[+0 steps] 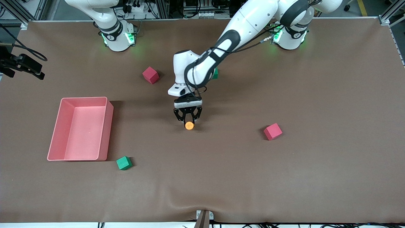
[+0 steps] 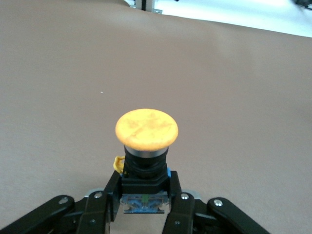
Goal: Place and upright button with both arms
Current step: 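Move the button with the left gripper and stand it upright, then open the left gripper and lift away from the button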
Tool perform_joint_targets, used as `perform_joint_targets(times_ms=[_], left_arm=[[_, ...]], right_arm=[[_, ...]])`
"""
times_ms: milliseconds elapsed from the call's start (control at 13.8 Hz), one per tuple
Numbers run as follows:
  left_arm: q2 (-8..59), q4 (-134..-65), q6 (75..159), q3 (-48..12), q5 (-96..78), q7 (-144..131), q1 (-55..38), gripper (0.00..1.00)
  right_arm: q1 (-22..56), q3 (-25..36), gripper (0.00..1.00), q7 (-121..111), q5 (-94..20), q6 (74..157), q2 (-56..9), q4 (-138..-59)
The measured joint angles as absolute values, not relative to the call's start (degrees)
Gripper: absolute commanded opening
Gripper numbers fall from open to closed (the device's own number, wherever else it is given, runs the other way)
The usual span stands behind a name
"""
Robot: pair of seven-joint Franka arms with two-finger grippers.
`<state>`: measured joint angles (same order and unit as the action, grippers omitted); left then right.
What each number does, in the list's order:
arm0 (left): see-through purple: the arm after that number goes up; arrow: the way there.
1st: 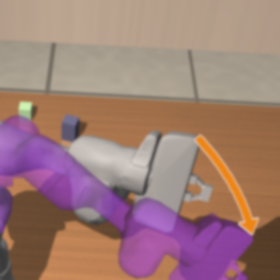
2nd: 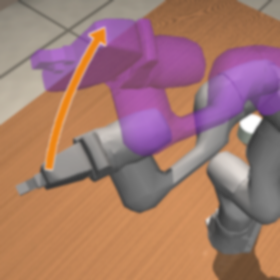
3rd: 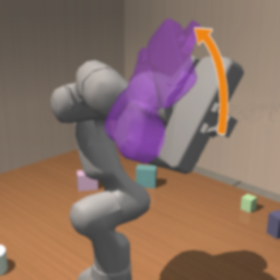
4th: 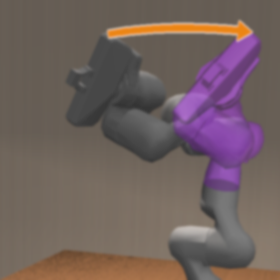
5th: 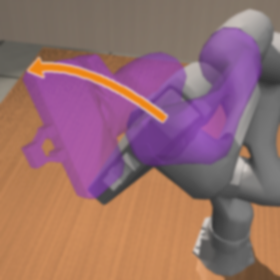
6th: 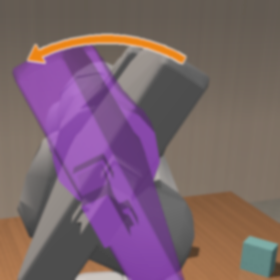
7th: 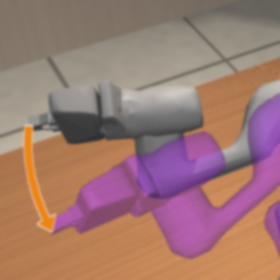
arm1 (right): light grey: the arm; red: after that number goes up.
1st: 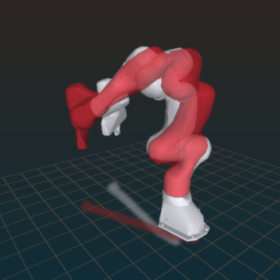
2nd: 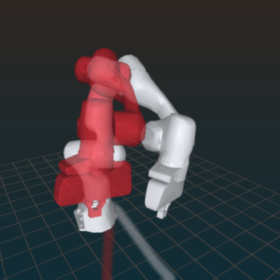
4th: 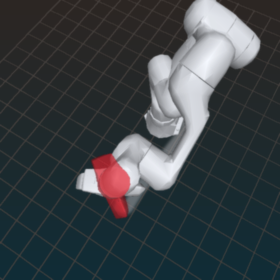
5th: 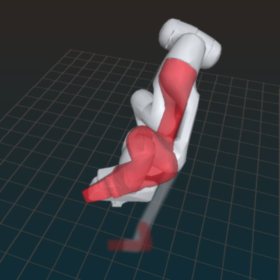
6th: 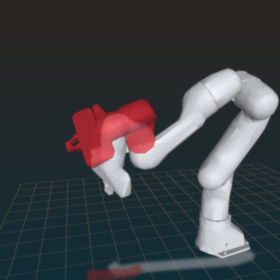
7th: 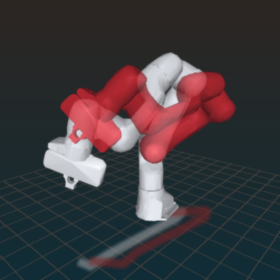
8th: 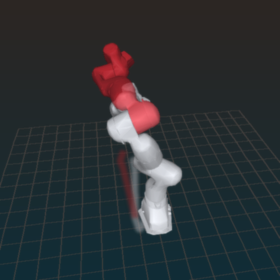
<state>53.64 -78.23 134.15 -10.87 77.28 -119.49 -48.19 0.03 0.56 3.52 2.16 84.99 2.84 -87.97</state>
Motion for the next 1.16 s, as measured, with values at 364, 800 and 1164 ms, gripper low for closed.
perform_joint_targets(times_ms=[364, 800, 1164], left_arm=[[56.51, -79.24, 131.49, -10.27, 87.65, -124.08, -49.96, 0.00], [57.63, -79.83, 129.91, -9.96, 90.27, -126.14, -51.85, 1.00], [57.51, -79.17, 129.63, -10.71, 86.30, -129.96, -52.45, 1.00]], right_arm=[[0.13, 0.56, 1.00, 3.52, 2.16, 84.95, 2.84, -87.97], [0.14, 0.56, 1.00, 3.52, 2.16, 84.93, 2.84, -87.97], [0.15, 0.57, 1.00, 3.52, 2.16, 84.88, 2.84, -87.97]])
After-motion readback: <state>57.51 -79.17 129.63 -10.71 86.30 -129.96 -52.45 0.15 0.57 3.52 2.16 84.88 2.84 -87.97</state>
